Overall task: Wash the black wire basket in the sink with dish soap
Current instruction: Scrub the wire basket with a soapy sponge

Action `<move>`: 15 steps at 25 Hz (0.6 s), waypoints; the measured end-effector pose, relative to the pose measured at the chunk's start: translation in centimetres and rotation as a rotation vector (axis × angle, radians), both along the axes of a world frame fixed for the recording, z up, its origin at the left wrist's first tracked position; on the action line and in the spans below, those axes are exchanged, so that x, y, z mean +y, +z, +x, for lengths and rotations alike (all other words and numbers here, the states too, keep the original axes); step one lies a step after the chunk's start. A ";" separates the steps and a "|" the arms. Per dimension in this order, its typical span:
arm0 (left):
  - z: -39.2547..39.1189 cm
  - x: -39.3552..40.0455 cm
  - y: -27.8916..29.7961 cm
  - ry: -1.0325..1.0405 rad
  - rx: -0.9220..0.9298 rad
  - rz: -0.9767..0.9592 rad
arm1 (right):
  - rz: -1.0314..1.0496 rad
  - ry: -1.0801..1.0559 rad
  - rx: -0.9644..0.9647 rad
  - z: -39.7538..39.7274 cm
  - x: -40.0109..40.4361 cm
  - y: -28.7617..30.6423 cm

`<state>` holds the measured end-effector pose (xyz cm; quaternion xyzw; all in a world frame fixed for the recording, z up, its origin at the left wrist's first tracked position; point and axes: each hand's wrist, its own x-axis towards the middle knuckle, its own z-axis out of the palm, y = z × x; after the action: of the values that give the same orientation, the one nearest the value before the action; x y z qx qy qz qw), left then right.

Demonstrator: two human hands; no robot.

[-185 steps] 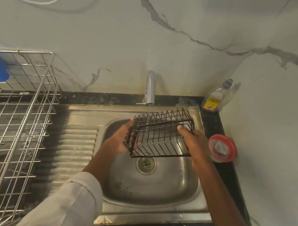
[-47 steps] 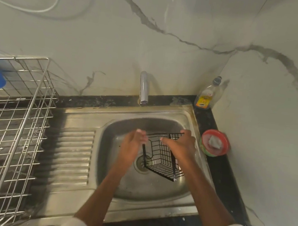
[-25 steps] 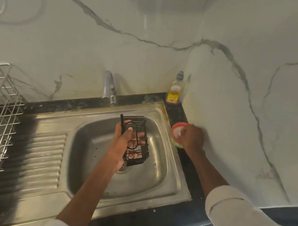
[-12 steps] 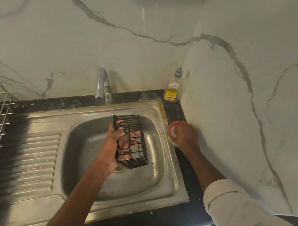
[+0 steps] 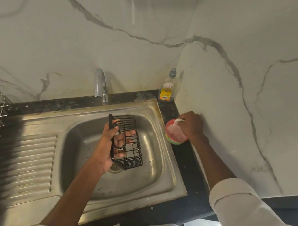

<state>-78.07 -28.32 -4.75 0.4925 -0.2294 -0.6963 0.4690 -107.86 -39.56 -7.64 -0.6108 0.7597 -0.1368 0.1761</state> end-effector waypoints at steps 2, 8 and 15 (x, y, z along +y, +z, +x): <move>0.0 0.3 0.5 0.001 0.037 -0.014 | -0.032 -0.007 0.004 0.2 0.3 0.7; 0.3 0.2 0.6 -0.004 0.106 -0.043 | -0.114 -0.027 0.047 1.0 1.1 2.5; 1.6 -0.4 -0.3 -0.014 0.289 0.050 | -0.112 -0.099 0.061 3.0 2.4 1.1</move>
<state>-76.50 -28.76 -5.04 0.3973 -0.1454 -0.7686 0.4799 -104.82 -37.11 -6.57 -0.5851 0.7853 -0.1688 0.1116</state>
